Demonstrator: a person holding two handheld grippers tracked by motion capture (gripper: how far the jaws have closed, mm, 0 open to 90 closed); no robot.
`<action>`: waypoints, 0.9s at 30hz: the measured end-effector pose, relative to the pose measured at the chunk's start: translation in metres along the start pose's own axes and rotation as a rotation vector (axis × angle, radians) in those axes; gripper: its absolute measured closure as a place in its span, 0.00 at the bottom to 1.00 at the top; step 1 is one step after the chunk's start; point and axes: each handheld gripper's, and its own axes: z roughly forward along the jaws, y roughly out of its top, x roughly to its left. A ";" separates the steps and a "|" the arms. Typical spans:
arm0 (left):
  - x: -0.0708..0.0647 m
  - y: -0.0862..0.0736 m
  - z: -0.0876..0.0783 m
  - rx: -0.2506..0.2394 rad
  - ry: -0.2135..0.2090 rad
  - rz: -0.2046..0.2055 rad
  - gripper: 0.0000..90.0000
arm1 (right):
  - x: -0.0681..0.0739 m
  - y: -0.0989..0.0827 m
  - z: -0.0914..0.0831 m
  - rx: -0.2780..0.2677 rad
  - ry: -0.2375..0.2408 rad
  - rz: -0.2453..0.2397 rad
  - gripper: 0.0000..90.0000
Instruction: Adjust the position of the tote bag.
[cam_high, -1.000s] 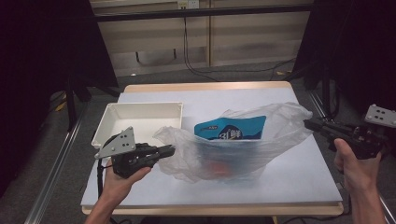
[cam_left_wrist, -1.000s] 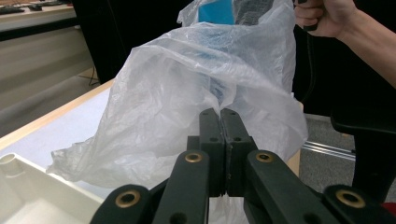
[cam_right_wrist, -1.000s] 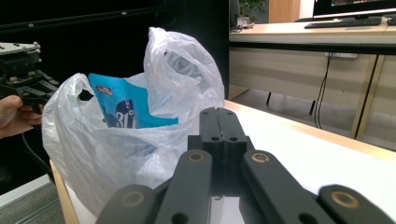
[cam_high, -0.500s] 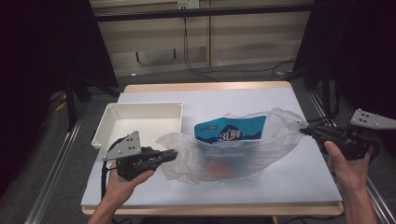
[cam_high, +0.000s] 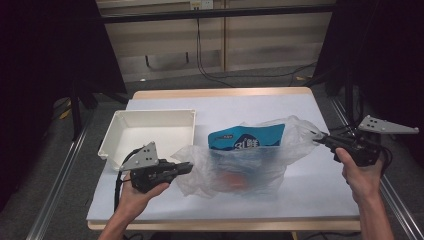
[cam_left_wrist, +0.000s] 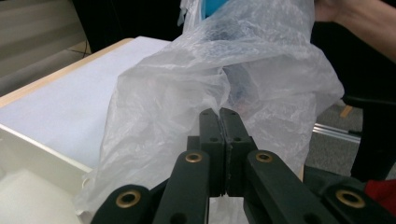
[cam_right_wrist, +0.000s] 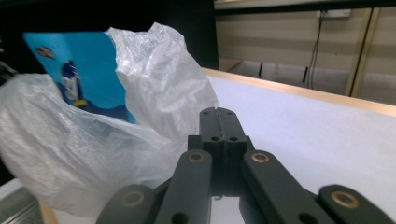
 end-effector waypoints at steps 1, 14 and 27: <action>-0.001 -0.002 0.002 0.006 -0.008 0.002 0.99 | 0.000 0.000 0.000 0.000 0.000 0.000 1.00; -0.007 -0.026 0.005 0.098 -0.033 0.002 0.99 | 0.001 -0.036 0.005 0.090 -0.015 0.029 1.00; -0.007 -0.041 0.008 0.156 -0.042 -0.009 0.99 | 0.005 -0.057 0.003 0.126 -0.008 0.031 1.00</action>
